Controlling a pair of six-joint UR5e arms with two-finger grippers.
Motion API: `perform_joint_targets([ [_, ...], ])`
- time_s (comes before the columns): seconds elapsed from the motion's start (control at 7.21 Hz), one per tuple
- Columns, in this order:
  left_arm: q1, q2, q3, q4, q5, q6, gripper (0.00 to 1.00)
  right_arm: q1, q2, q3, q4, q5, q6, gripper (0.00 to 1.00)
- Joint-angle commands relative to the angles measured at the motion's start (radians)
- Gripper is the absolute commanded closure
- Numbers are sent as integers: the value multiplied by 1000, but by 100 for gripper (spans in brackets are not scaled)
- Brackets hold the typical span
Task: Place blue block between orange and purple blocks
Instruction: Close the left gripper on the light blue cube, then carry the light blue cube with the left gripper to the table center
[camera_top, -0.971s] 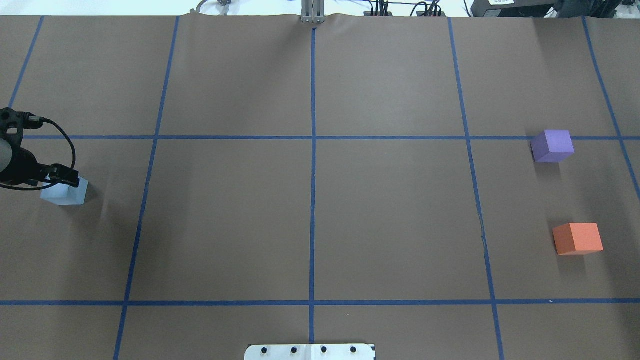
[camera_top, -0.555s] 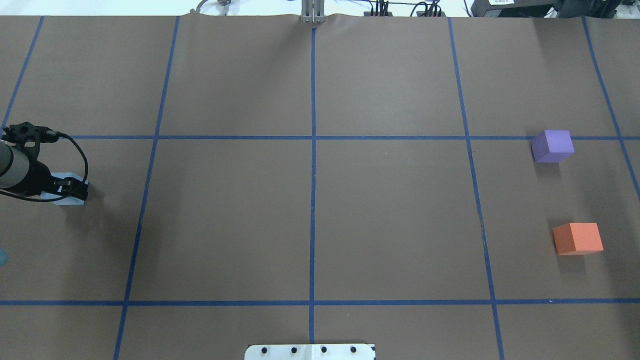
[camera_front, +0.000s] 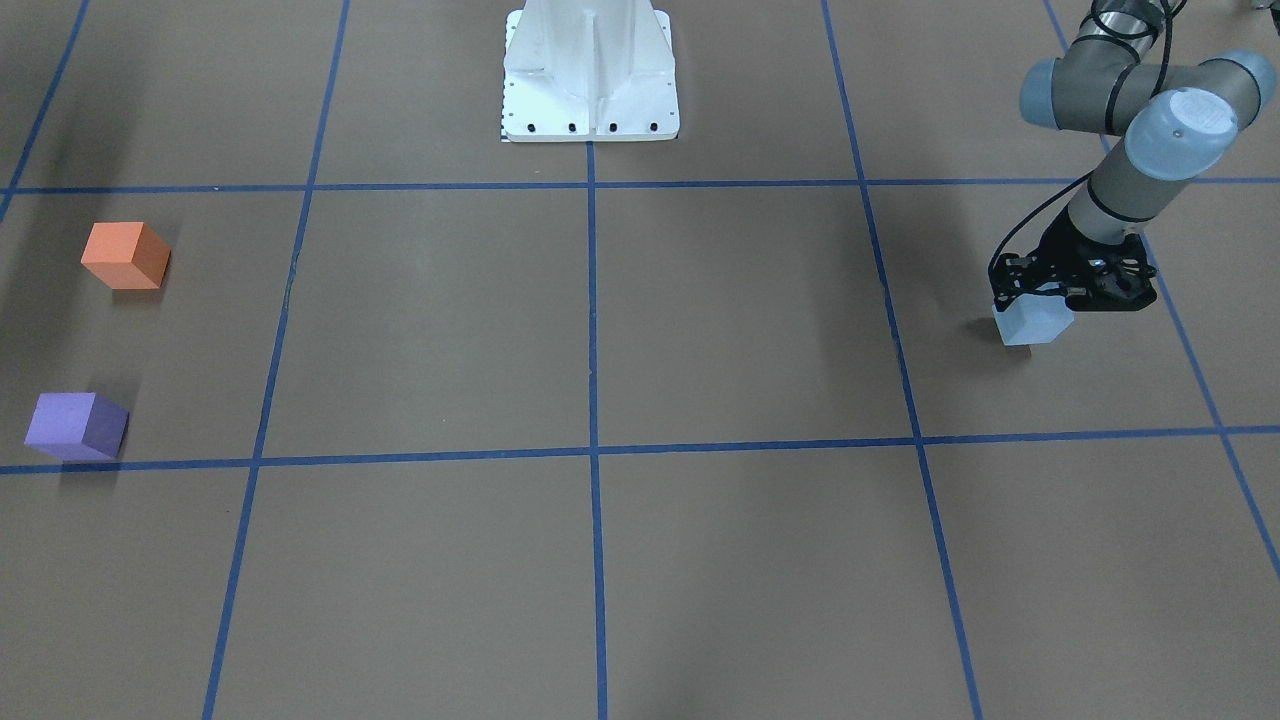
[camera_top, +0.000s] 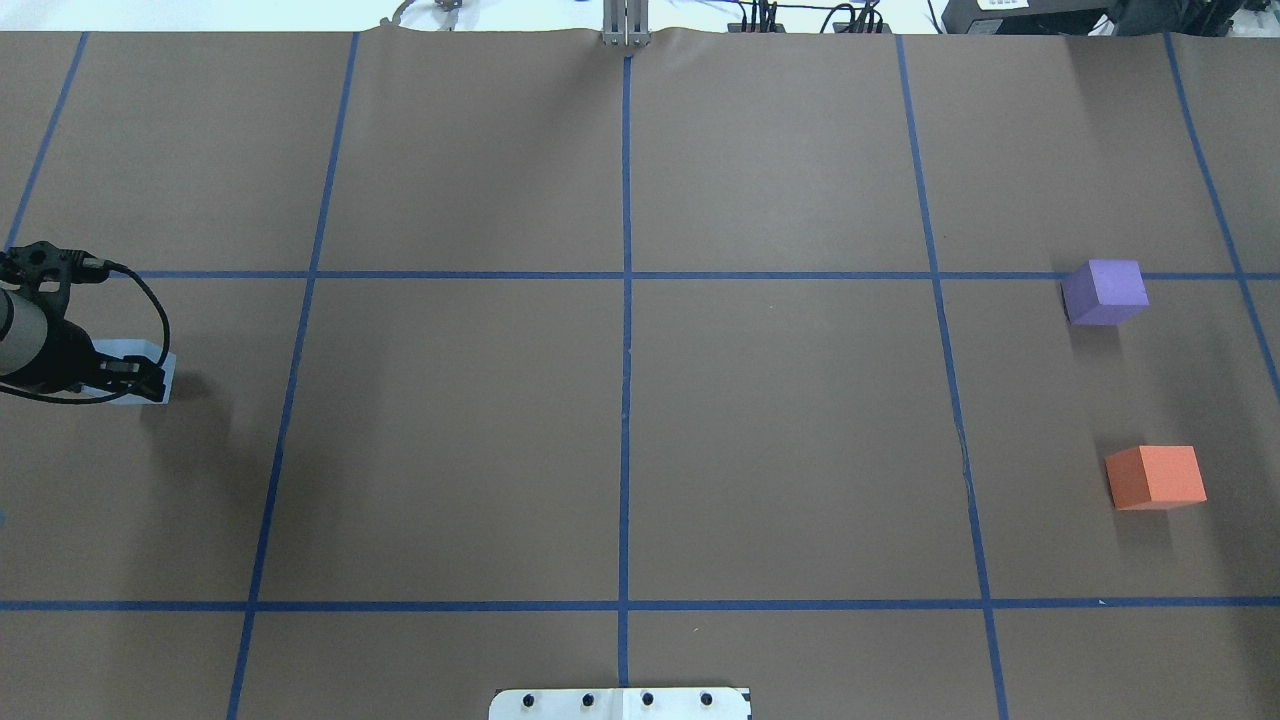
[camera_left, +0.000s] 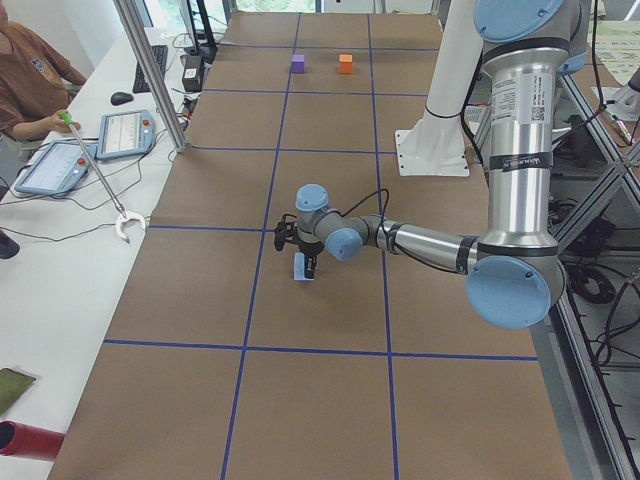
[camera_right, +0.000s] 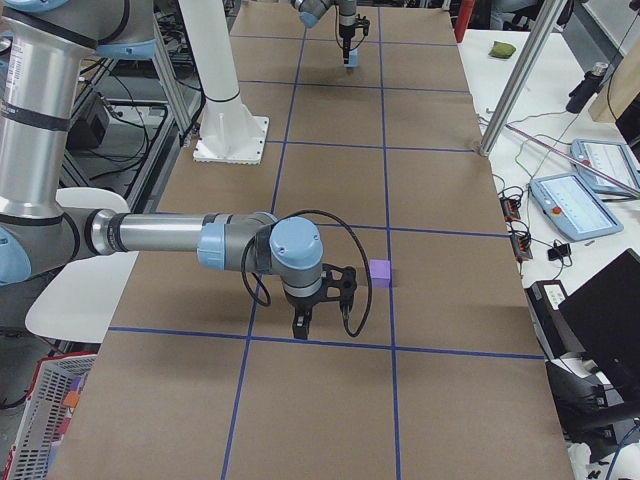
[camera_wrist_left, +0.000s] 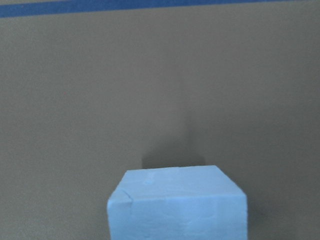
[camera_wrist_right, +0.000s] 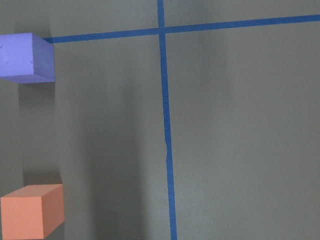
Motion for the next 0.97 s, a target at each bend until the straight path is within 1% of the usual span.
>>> perform_joint_targets([
  [0.0, -8, -25, -150, 154, -1, 0, 100, 1, 3, 4, 6, 15, 3, 0],
  [0.14, -6, -112, -212, 275, -3, -5, 100, 2, 23, 9, 6, 15, 3, 0],
  [0.28, -4, -236, -244, 422, -36, -30, 100, 1, 29, -5, 6, 18, 17, 0],
  [0.42, 3, -396, -232, 525, -61, -100, 100, 1, 23, -9, 11, 38, 2, 0],
  [0.55, 84, -541, -190, 553, -52, -180, 100, 1, 18, -3, 18, 41, 2, 0],
  [0.69, 153, -664, -101, 555, -46, -230, 100, -1, 17, -9, 53, 43, 17, 0],
  [0.83, 185, -808, 30, 552, -41, -235, 100, -1, 21, -9, 54, 44, 18, 0],
])
